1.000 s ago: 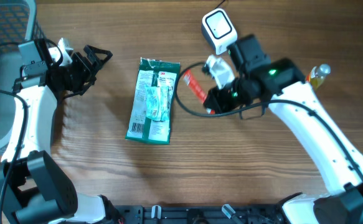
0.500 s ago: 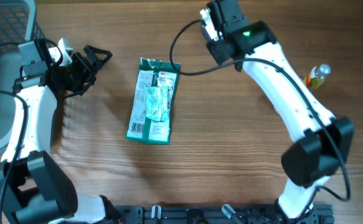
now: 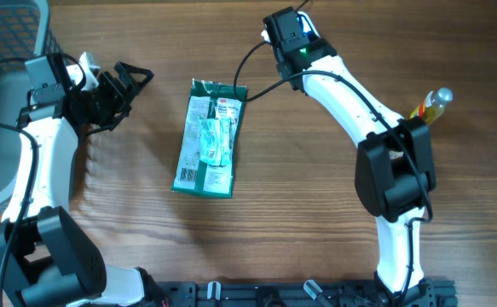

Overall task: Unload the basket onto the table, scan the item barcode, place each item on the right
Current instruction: 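Raise the red tube under the white scanner with the right gripper, then lower the red tube to the right side and open the right gripper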

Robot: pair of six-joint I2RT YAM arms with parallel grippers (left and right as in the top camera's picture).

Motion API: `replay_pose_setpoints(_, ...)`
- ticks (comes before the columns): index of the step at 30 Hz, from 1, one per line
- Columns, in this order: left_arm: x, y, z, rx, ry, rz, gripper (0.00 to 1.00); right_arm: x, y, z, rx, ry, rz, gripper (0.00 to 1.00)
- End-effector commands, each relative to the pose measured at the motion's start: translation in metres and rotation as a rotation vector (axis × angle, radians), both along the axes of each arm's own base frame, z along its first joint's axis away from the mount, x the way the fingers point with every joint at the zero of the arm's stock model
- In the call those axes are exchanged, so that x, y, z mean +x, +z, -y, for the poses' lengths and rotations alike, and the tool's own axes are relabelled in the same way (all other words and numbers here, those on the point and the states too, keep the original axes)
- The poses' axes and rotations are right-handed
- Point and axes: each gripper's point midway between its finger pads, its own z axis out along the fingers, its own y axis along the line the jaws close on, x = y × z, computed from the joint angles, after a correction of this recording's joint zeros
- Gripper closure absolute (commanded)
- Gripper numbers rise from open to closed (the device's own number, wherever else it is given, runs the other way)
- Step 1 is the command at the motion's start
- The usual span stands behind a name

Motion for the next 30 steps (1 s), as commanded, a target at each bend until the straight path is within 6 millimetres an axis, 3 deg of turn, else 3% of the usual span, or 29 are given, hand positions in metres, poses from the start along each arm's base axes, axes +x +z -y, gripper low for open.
replay_pose_setpoints(1, 0.001, 0.007, -0.008, 0.020, 0.018, 0.018, 0.00, -0.001, -0.013, 0.004, -0.078, 0.039, -0.050, 0.96)
replay_pose_setpoints(5, 0.001, 0.007, -0.008, 0.019, 0.018, 0.018, 0.00, -0.003, -0.014, 0.005, -0.085, 0.044, -0.063, 0.96)
replay_pose_setpoints(10, 0.001, 0.007, -0.008, 0.020, 0.018, 0.018, 0.00, -0.014, -0.030, -0.011, 0.002, 0.107, -0.141, 0.96)
replay_pose_setpoints(18, 0.001, 0.007, -0.008, 0.019, 0.018, 0.018, 0.00, -0.022, -0.047, -0.007, 0.000, 0.097, -0.169, 0.96)
replay_pose_setpoints(21, 0.001, 0.007, -0.008, 0.019, 0.018, 0.018, 0.00, -0.018, -0.017, -0.008, 0.089, 0.014, -0.082, 0.96)
replay_pose_setpoints(24, 0.001, 0.007, -0.008, 0.020, 0.018, 0.018, 0.00, -0.028, 0.042, -0.019, 0.267, -0.005, -0.012, 0.96)
replay_pose_setpoints(27, 0.001, 0.007, -0.008, 0.020, 0.018, 0.018, 0.00, -0.062, 0.086, -0.018, 0.470, -0.058, -0.045, 0.96)
replay_pose_setpoints(30, 0.001, 0.007, -0.008, 0.020, 0.018, 0.018, 0.00, -0.109, 0.096, -0.006, 0.675, -0.185, -0.215, 0.96)
